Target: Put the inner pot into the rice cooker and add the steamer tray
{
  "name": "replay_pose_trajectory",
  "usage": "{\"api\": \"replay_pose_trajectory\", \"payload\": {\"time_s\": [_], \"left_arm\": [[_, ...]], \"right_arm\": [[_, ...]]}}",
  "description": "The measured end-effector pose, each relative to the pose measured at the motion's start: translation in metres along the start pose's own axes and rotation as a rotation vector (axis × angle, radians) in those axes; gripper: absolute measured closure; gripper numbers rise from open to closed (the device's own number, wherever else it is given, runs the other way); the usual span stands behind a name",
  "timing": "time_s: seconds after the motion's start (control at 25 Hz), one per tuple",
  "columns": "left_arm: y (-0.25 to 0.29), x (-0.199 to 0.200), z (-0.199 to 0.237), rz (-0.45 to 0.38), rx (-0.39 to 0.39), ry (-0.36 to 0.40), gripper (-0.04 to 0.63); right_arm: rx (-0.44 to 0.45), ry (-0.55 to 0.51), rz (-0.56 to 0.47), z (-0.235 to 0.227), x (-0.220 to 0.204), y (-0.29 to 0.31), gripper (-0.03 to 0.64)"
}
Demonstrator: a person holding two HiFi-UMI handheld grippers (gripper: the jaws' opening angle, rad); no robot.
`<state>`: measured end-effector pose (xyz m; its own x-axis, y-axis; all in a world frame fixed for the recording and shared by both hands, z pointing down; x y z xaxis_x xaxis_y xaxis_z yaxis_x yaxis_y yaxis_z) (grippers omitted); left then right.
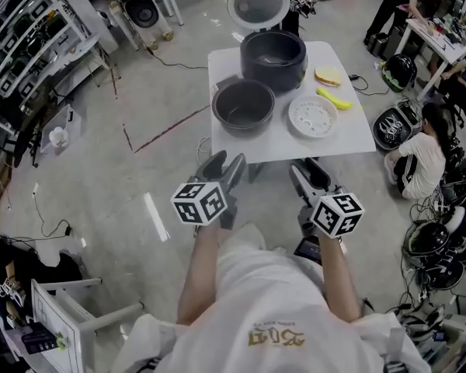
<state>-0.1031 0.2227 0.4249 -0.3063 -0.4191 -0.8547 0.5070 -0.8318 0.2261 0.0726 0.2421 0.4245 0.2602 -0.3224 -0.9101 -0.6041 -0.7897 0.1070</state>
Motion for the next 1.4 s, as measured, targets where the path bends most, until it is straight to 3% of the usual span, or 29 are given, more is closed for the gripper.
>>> {"api": "replay_pose_trajectory", "payload": {"time_s": [0.16,0.48,1.16,1.4], "left_arm": [[0.0,-0.004,0.021,0.022,0.031,-0.049,0.368],[0.017,0.017,0.071,0.033,0.079,-0.032,0.39],[0.152,0.07,0.226,0.144,0.018,-0.051,0.38],[0.187,0.072,0.254,0.199,-0.017,-0.061,0.382]], "right_arm": [[0.011,0.016,0.035,-0.002,-0.007,0.015,0.411],[0.033,0.082,0.064,-0.006,-0.015,0.066,0.417],[-0.163,0.14,0.137,-0.075,-0.022,0.219,0.408],[-0.238,0.159,0.152,-0.093,-0.02,0.239,0.408]]}}
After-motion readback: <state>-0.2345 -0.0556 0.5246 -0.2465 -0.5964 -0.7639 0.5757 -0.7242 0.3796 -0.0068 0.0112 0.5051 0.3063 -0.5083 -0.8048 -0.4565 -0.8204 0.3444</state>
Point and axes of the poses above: the fingertips, and each gripper's own axes: y forward along the fingers, z to its left, x out of its top, the point moved 1 cm from there along -y, backward along the fingers, and after that the axes turned 2 degrees about -y, right-handed, at the moved point
